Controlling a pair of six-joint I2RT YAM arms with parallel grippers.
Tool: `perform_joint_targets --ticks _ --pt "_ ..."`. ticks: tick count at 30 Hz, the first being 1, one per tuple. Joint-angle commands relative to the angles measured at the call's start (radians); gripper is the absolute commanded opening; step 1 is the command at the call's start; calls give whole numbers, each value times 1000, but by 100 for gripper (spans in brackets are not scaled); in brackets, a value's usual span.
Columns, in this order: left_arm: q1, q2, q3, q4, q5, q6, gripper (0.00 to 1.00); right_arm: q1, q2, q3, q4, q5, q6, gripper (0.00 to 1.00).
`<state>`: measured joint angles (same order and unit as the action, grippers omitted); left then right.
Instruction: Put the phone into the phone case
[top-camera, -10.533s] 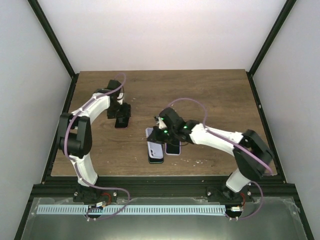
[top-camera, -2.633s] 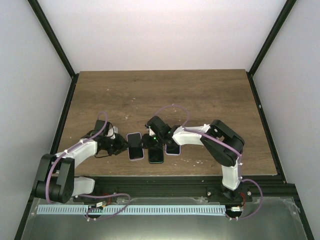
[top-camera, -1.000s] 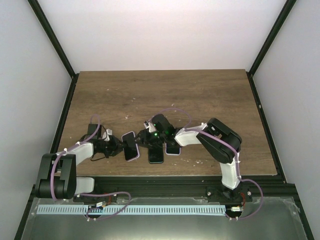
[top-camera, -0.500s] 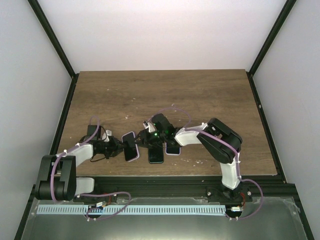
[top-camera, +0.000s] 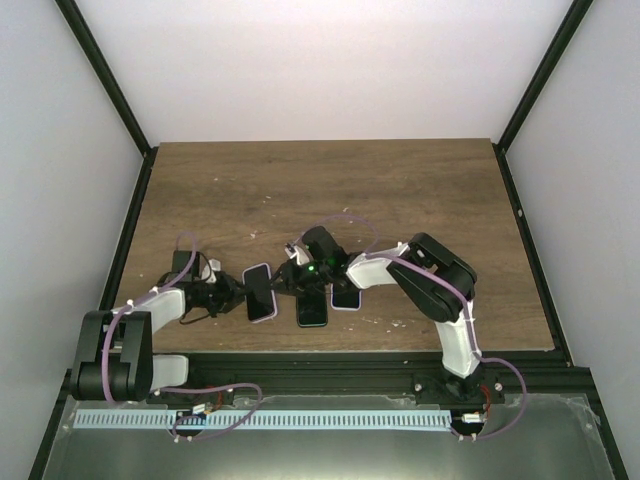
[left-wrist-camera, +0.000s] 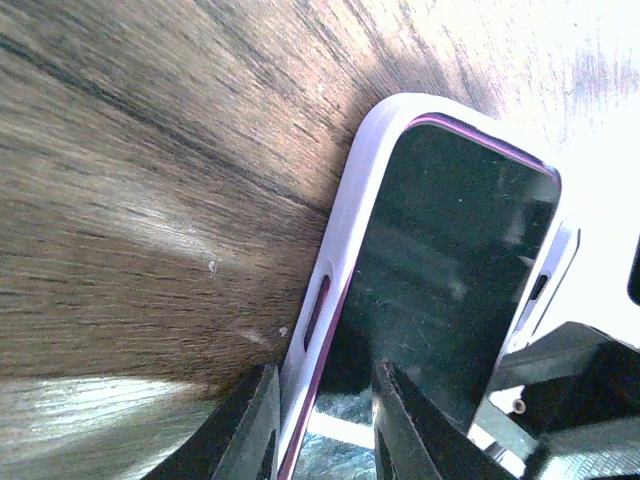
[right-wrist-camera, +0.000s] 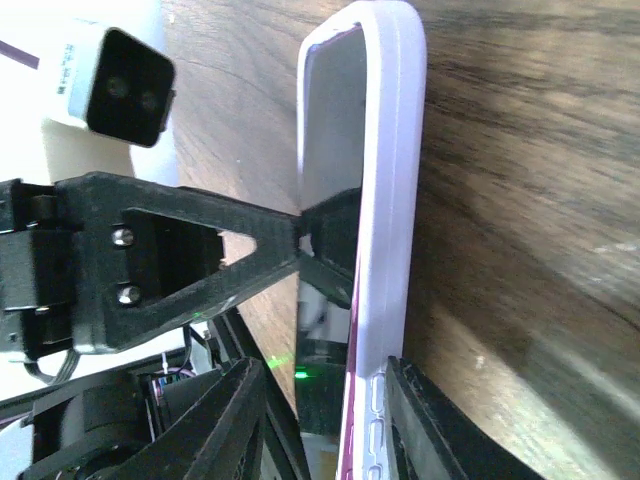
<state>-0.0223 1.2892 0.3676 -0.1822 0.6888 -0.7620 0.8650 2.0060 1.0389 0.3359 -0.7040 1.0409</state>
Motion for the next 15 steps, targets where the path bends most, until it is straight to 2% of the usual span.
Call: perform_joint_targets --ticks 1,4,8,11,15 --pt "-33 11 -23 84 187 -46 28 65 41 73 136 -129 12 33" --pt "-32 10 -27 110 202 -63 28 65 43 80 128 -132 -1 33" --pt "-31 24 -32 116 223 -65 26 65 52 46 238 -167 47 33" --pt "-33 15 -40 119 222 -66 26 63 39 27 254 -158 57 32" --pt "-33 13 -45 116 225 -68 26 62 20 -2 300 -149 65 26"
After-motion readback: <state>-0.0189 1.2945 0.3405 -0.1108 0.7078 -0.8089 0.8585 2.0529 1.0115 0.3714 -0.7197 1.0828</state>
